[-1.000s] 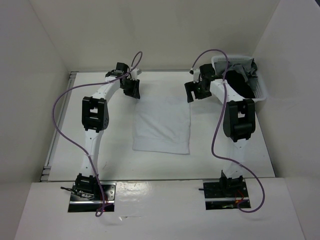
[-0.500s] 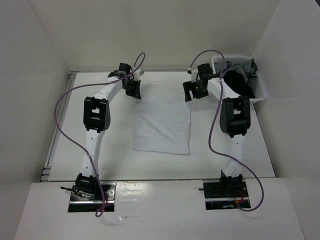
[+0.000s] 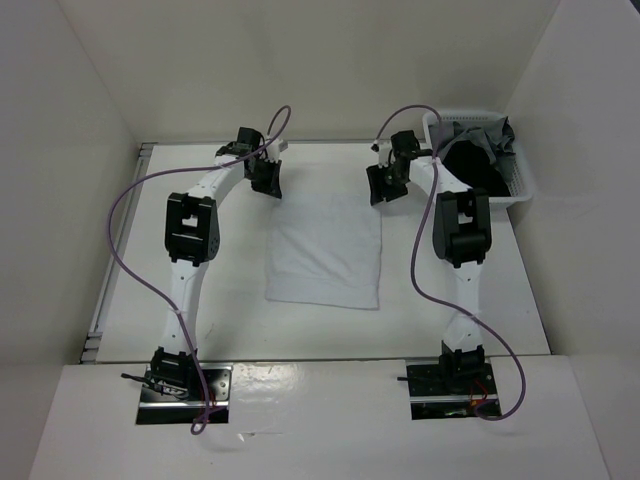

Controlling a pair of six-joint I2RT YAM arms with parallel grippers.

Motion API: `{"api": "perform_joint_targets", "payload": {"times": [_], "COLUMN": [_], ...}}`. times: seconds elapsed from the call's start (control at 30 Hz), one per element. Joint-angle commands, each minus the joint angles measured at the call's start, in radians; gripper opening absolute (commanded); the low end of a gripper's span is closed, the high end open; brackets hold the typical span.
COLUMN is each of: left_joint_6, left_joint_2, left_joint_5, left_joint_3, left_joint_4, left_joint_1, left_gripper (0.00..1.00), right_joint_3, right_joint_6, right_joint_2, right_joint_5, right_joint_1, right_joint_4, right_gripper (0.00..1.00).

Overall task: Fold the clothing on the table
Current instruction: Flatten the skirt out

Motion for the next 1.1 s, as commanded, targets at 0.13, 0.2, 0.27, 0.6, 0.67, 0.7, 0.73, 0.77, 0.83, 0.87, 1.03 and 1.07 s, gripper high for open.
{"api": "perform_joint_targets", "payload": {"times": [0.13,0.2,0.27,0.6,0.67,0.7,0.73,0.77,0.83,0.87,1.03,1.07], "left_joint_6": [0.011,0.011,0.011,0.011,0.011,0.011,0.011,0.011,0.011,0.011,0.011,0.011], "left_joint_2": [-0.013,-0.022,-0.022,-0.022,-0.022,-0.022,-0.022,-0.022,-0.022,-0.022,-0.022,-0.022], "left_joint_5": [-0.054,-0.055,-0.055,-0.055,-0.055,-0.055,-0.055,-0.055,-0.055,-0.055,-0.055,-0.055], "left_joint_3": [-0.033,-0.042,-0.042,-0.051,-0.051,-0.051,-0.051,-0.061,-0.061,-0.061,-0.070,-0.070], "left_joint_4": [-0.035,-0.035,-0.035,-0.035,-0.035,-0.035,-0.035,-0.035,-0.035,-0.035,-0.035,-0.035], "left_joint_1": [-0.004,-0.004,-0.004,0.005,0.005,0.005,0.005,0.005,0.005,0.005,0.015,0.015], "left_gripper": [0.00,0.00,0.00,0.00,0.00,0.00,0.00,0.00,0.00,0.00,0.00,0.00], "right_joint_3": [0.071,0.080,0.089,0.169,0.169,0.169,0.169,0.169,0.155,0.143,0.087,0.077], "right_joint_6": [0.002,0.002,0.002,0.002,0.002,0.002,0.002,0.002,0.002,0.002,0.002,0.002], "right_joint_2": [0.041,0.052,0.064,0.130,0.130,0.130,0.130,0.130,0.121,0.121,0.087,0.077], "right_joint_5": [-0.032,-0.032,-0.043,-0.052,-0.061,-0.061,-0.061,-0.061,-0.061,-0.061,-0.052,-0.052], "right_joint_1": [0.005,0.005,0.005,0.005,0.005,0.005,0.005,0.005,0.005,0.005,0.005,0.005], "right_joint_4": [0.006,0.006,-0.003,-0.040,-0.040,-0.040,-0.049,-0.049,-0.049,-0.049,-0.027,-0.027], "right_gripper": [0.52,0.51,0.49,0.43,0.41,0.40,0.39,0.39,0.39,0.39,0.39,0.39]}}
